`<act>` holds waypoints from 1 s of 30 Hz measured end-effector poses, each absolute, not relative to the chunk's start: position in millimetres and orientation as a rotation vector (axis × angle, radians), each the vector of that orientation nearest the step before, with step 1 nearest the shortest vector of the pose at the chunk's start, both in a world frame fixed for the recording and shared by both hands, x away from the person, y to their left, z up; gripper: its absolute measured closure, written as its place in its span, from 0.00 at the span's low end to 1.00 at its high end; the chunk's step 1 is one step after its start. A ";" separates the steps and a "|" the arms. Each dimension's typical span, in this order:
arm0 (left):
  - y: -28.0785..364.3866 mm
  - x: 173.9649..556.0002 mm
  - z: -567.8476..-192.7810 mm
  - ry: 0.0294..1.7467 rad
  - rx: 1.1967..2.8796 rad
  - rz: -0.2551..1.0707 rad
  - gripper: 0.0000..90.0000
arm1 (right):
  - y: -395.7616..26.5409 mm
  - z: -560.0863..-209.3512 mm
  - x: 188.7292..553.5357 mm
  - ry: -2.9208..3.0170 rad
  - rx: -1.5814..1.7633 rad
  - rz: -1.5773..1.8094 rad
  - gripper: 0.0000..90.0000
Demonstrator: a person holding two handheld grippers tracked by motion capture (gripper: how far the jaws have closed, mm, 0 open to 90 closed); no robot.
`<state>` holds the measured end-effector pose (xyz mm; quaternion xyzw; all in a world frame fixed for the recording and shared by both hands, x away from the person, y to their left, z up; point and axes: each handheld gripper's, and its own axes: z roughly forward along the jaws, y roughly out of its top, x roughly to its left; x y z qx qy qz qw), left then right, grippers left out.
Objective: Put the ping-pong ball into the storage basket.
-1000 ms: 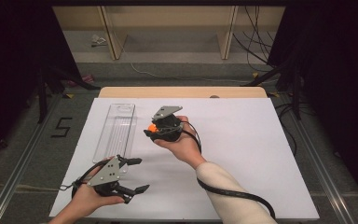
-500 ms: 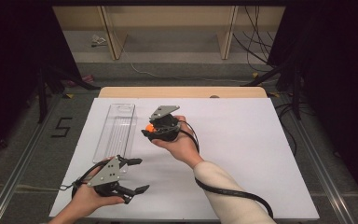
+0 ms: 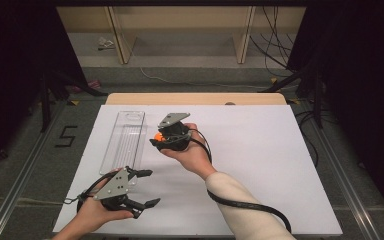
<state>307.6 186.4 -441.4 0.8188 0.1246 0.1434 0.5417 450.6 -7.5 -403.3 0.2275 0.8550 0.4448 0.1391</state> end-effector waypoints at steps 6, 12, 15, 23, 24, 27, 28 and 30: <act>186.3 307.7 -441.5 0.294 1.945 0.340 0.18 | -5.5 -403.1 451.2 2.475 0.652 1.283 0.57; 186.3 307.6 -441.5 0.296 1.944 0.339 0.19 | -3.8 -402.8 451.9 2.477 0.651 1.281 0.57; 186.3 307.6 -441.5 0.295 1.945 0.339 0.19 | -2.8 -402.4 452.2 2.477 0.650 1.281 0.57; 186.3 307.6 -441.4 0.293 1.946 0.341 0.19 | 1.2 -400.8 452.6 2.480 0.641 1.282 0.57; 186.3 307.6 -441.3 0.293 1.946 0.342 0.19 | 1.7 -400.6 452.6 2.482 0.639 1.281 0.57; 186.4 307.7 -441.3 0.292 1.946 0.342 0.18 | 3.3 -400.2 452.7 2.485 0.634 1.281 0.57; 186.4 307.7 -441.3 0.292 1.946 0.342 0.18 | 3.9 -400.1 452.8 2.485 0.633 1.281 0.57; 186.4 307.5 -441.4 0.294 1.946 0.340 0.19 | 5.0 -399.9 452.9 2.487 0.634 1.279 0.57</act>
